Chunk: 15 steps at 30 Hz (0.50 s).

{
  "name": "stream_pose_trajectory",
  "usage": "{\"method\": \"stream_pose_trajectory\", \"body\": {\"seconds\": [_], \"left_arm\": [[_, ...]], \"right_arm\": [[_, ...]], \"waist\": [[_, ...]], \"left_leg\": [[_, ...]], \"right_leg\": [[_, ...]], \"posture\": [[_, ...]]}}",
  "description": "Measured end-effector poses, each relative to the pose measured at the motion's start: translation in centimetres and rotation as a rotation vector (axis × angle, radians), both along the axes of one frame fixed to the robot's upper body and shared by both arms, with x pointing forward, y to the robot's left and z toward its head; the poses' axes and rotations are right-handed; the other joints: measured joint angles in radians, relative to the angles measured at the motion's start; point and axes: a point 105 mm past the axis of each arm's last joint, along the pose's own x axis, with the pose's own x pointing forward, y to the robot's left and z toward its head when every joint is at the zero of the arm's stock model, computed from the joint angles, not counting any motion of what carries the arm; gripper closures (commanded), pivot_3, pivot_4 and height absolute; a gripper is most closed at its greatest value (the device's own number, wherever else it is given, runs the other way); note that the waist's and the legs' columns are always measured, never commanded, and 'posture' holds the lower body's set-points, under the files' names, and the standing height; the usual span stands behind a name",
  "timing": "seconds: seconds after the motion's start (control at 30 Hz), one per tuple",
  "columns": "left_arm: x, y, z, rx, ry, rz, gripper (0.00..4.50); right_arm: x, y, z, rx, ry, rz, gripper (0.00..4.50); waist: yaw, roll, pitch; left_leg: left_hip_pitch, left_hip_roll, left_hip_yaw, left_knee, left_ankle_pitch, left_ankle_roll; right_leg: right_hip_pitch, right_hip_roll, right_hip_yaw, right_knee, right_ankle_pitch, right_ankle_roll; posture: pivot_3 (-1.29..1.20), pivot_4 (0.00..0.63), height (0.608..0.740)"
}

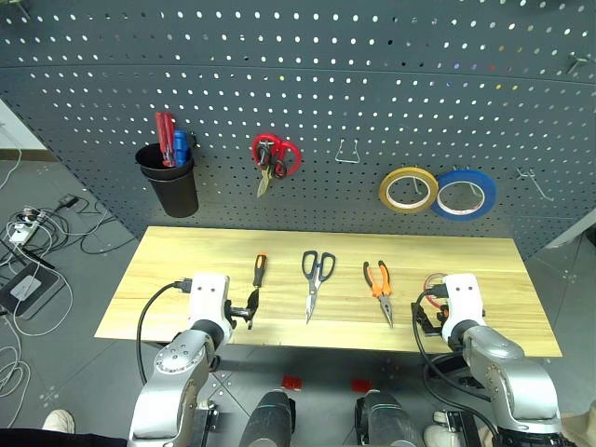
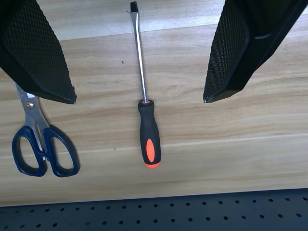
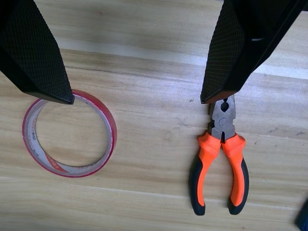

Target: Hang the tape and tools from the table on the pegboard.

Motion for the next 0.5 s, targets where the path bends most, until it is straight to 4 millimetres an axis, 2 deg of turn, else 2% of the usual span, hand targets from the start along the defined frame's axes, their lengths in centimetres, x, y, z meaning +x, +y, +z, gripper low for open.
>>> {"method": "stream_pose_trajectory", "body": {"seconds": [0.5], "left_arm": [[-0.17,-0.19,0.03,-0.007,0.016,-0.006,0.03]], "right_arm": [[-0.01,-0.41,-0.01,0.0,-0.001,-0.01,0.0]], "waist": [[0.0,0.0,0.003]], "left_leg": [[0.0,0.0,-0.001,0.0,0.0,0.0]], "right_leg": [[0.0,0.0,0.0,0.0,0.0,0.0]], "posture": [[0.11,0.22,0.74]]}}
